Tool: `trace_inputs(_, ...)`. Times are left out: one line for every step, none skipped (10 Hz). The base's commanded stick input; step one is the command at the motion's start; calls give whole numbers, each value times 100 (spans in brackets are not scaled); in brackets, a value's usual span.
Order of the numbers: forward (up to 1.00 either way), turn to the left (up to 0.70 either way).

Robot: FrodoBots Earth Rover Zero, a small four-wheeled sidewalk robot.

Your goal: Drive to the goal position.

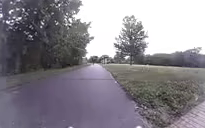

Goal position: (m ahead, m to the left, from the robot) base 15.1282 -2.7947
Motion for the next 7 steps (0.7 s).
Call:
trace_inputs(70,0)
trace_inputs(70,0)
trace_inputs(70,0)
trace_inputs(70,0)
trace_inputs(70,0)
trace_inputs(70,0)
trace_inputs(70,0)
